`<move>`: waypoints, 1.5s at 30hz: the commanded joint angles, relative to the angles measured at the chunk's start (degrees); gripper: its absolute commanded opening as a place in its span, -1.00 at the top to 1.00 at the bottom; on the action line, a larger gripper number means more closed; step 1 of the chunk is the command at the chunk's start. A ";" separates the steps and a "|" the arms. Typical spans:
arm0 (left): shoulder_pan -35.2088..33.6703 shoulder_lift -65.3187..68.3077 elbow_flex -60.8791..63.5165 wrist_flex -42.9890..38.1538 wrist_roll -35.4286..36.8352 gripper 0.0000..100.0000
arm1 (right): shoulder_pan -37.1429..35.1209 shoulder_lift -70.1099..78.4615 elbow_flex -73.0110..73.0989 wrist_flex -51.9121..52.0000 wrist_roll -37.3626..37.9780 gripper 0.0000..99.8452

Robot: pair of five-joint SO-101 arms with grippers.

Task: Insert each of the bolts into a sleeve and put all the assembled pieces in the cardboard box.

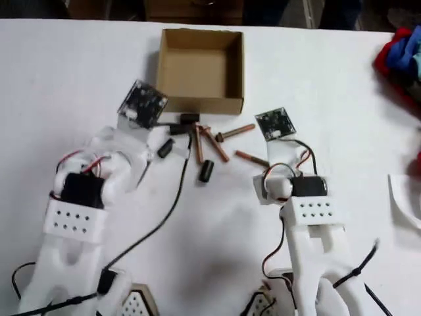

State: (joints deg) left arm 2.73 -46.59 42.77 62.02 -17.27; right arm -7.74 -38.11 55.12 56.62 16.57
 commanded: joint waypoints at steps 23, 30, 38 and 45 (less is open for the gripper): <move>-8.26 86.51 -76.44 24.18 2.11 0.68 | 0.22 -1.80 10.90 -14.29 0.00 0.96; -8.26 101.19 -96.40 33.32 2.20 0.69 | 0.22 -1.80 10.90 -14.29 0.09 0.96; -10.73 110.42 -106.86 39.74 2.20 0.69 | 0.22 -1.80 10.90 -14.29 0.09 0.96; -10.37 112.09 -107.03 39.65 2.11 0.75 | 0.22 -1.80 10.90 -14.20 0.09 0.96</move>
State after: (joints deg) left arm -7.30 65.14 -63.69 100.79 -15.16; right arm -7.65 -38.11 66.37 43.16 16.48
